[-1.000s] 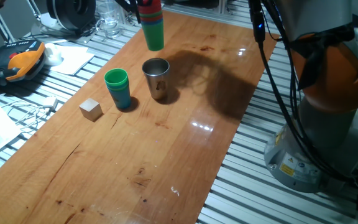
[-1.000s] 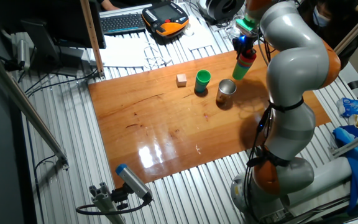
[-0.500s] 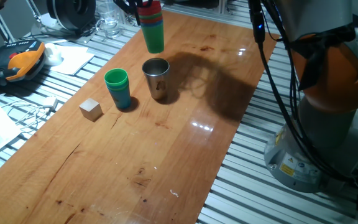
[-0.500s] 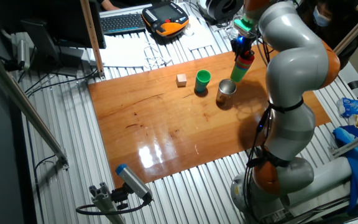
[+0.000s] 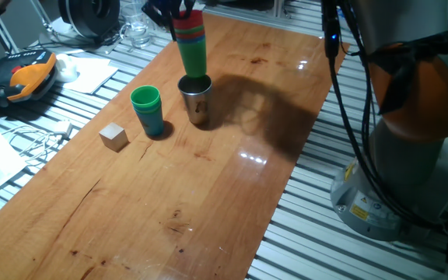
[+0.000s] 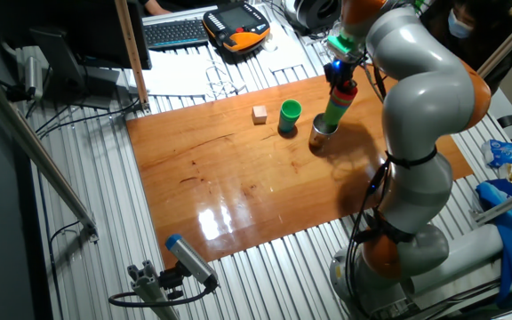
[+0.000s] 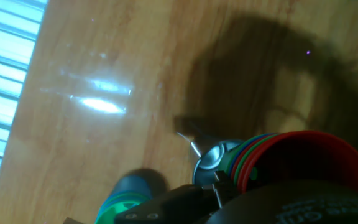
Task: Stack the cups
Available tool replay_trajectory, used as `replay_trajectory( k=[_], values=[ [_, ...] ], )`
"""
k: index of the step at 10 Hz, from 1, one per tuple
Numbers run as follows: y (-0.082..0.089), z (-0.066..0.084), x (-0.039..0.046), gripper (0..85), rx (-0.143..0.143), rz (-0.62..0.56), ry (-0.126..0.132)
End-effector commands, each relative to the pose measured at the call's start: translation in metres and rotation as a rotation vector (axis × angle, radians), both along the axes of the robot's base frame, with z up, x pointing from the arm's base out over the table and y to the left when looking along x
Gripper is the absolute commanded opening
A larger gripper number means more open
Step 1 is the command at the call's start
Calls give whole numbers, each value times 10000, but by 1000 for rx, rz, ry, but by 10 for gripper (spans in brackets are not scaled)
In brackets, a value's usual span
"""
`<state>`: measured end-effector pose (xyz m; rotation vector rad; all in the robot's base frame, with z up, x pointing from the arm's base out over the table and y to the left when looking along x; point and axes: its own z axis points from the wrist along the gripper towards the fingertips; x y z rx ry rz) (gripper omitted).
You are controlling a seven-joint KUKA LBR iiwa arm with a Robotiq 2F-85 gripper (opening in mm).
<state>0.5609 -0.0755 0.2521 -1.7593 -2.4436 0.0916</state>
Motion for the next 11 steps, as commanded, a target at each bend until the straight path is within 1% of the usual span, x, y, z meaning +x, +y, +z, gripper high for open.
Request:
replay_trajectory(
  k=[1, 2, 3, 4, 6, 7, 8, 9, 11],
  values=[
    [43, -59, -22, 0, -1, -3, -9],
    [84, -141, -51, 0, -7, -5, -24],
    [120, -207, -69, 0, -6, -11, -38],
    [152, -280, -87, 0, -17, -10, -55],
    [139, -396, -73, 0, -42, -3, -98],
    [113, -477, -64, 0, -63, 16, -112],
    [110, -575, -43, 0, -72, 23, -130],
    [118, -647, -34, 0, -84, 31, -137],
    [149, -764, -87, 0, -86, 47, -146]
  ],
)
